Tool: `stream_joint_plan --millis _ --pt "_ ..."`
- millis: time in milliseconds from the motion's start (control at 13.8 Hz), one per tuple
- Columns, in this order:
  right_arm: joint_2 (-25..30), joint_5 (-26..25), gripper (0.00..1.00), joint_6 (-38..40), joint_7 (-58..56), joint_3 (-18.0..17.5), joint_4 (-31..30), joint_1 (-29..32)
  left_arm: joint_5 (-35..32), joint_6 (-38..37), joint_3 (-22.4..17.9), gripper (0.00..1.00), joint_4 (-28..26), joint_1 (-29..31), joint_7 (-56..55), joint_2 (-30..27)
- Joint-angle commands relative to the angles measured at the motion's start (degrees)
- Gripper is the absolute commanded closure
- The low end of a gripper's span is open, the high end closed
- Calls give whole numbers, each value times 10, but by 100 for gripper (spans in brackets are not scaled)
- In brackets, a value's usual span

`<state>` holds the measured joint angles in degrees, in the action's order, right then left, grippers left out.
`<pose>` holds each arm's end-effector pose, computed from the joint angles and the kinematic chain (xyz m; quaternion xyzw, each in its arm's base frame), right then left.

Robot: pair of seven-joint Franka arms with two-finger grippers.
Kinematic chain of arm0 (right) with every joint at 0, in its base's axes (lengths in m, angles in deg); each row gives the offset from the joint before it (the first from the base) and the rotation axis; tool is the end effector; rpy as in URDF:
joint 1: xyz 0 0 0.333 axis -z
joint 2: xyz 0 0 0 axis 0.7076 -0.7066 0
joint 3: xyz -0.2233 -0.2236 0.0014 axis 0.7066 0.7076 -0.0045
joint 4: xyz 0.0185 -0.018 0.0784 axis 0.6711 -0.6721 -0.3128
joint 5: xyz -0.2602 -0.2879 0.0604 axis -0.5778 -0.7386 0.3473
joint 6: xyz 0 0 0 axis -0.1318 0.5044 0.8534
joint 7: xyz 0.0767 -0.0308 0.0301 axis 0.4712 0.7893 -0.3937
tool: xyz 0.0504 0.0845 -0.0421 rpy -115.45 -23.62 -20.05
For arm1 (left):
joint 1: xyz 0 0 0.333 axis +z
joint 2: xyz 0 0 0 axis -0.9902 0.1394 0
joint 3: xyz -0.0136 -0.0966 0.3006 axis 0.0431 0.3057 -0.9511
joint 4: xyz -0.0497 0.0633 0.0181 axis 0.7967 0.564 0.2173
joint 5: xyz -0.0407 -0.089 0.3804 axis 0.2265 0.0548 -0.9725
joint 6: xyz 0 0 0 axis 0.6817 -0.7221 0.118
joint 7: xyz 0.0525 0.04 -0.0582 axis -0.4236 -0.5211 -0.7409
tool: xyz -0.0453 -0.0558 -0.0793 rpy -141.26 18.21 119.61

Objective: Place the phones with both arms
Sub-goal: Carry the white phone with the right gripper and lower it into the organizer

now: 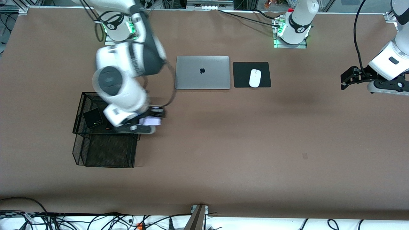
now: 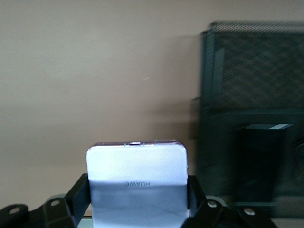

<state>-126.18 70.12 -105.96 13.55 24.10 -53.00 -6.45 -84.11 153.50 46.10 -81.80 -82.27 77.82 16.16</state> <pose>0.6512 0.2667 0.4353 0.9996 0.0046 -0.0260 0.0046 0.5560 -0.0109 0.5770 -0.9972 0.0663 -0.0181 0.0303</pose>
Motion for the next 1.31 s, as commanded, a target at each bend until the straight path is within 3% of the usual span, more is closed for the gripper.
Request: stream_joint_plan --millis 0,218,435,726,1016,1161,1234 --pt "1 -3 76 7 -133 27 -4 47 16 -15 0 0 18 5 14 7" --pt "-7 -4 76 -9 -230 30 8 114 16 -16 0 0 18 6 14 7" --pt "-49 0 76 -68 -254 20 28 160 16 -16 0 0 18 6 14 7" --pt "-98 4 75 -158 -249 -48 27 205 17 -19 0 0 18 6 14 7" --pt "-131 5 75 -221 -252 -90 25 238 17 -20 0 0 18 6 14 7" --pt "-143 22 66 -230 -247 -99 22 241 17 -20 0 0 18 7 14 7" --pt "-149 41 50 -230 -247 -99 21 241 16 -21 0 0 18 7 14 7"
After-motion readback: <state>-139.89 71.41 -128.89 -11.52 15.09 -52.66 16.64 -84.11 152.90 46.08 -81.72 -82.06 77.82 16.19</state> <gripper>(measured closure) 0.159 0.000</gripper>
